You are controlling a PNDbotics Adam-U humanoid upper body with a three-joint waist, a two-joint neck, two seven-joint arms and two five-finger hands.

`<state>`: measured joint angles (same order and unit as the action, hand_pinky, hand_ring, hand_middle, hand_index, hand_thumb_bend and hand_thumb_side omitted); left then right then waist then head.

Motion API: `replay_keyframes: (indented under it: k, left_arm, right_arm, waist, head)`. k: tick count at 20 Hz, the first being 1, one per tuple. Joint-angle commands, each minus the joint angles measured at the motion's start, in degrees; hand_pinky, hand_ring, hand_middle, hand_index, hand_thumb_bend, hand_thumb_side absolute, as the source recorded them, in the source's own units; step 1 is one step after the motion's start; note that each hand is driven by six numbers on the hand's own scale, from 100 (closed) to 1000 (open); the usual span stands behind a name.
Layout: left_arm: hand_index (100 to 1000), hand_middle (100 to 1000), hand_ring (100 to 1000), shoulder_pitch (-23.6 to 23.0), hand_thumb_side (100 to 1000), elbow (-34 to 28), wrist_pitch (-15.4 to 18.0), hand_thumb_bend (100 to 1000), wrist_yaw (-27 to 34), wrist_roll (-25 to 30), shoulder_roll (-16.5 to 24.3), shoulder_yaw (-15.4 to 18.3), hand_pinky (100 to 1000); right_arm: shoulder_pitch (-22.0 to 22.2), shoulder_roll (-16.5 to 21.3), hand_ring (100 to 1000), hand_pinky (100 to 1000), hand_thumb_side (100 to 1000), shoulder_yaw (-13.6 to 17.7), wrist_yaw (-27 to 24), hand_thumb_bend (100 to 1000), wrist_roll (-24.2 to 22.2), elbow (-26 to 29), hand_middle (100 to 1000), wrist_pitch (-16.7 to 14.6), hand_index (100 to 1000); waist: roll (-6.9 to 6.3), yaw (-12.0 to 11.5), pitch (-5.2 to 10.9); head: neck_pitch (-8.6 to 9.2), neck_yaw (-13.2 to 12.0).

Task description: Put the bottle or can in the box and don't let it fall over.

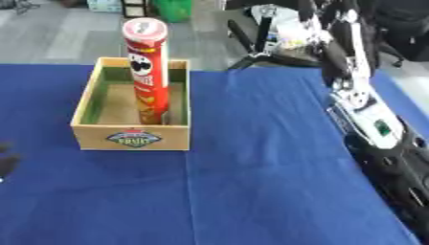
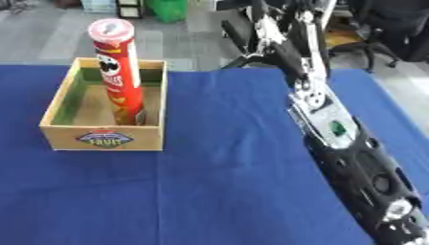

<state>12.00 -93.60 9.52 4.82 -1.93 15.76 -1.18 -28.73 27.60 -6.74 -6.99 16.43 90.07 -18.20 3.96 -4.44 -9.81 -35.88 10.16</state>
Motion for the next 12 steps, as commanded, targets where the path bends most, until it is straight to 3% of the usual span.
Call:
replay_keyframes:
  k: [1,12]
  left_arm:
    - [946,811,792,0.2,755,-0.6,0.2,470,-0.3,-0.1,1.2,0.5,879]
    - [949,816,798,-0.4,752,-0.7,1.1,463,-0.8,0.9,0.4,-0.1,882]
  right_arm:
    - [2.8,-1.1,862,857,418,0.6,3.6,251,0.4,1.3,893,0.5,1000]
    - [9.9,-8.5,853,841,392,-0.1,6.3,179,2.2,-0.8,886,-1.8,1000]
  waist:
    - [-0.32,0.4,0.99]
    - [-0.92,1.1,1.64]
  head:
    - [-0.59,-1.3]
    - [-1.95,-2.4]
